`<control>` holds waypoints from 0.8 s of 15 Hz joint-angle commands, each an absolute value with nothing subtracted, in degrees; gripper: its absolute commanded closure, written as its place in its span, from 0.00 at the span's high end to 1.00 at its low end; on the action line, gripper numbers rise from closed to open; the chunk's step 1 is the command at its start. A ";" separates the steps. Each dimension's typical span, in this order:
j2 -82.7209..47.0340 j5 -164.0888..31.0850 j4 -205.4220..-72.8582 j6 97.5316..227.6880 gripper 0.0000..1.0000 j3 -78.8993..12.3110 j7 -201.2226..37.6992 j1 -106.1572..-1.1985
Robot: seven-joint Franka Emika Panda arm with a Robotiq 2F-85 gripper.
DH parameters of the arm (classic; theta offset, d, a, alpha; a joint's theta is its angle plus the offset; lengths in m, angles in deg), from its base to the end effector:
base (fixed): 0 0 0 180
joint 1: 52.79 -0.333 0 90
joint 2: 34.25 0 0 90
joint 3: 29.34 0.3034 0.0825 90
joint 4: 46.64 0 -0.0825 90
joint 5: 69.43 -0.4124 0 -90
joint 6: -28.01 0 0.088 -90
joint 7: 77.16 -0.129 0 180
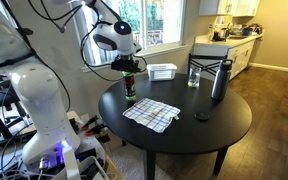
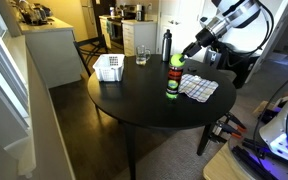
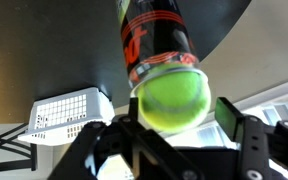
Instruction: Put the ball in the container
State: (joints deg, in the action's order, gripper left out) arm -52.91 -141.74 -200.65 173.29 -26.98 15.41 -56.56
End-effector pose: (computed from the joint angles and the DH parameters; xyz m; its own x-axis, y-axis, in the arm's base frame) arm 0.4366 0.0466 0.3000 0.6114 0.4138 0.6745 0.6851 -0.7034 -0.1894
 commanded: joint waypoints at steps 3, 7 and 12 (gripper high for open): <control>-53.83 -143.00 -201.49 174.68 1.00 -26.79 15.94 -56.75; -53.88 -143.20 -201.36 174.63 1.00 -26.98 16.06 -56.70; -53.02 -141.84 -200.61 173.20 1.00 -27.33 15.24 -56.43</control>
State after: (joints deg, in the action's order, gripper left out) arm -52.96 -142.03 -200.62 173.30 -27.40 15.41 -56.56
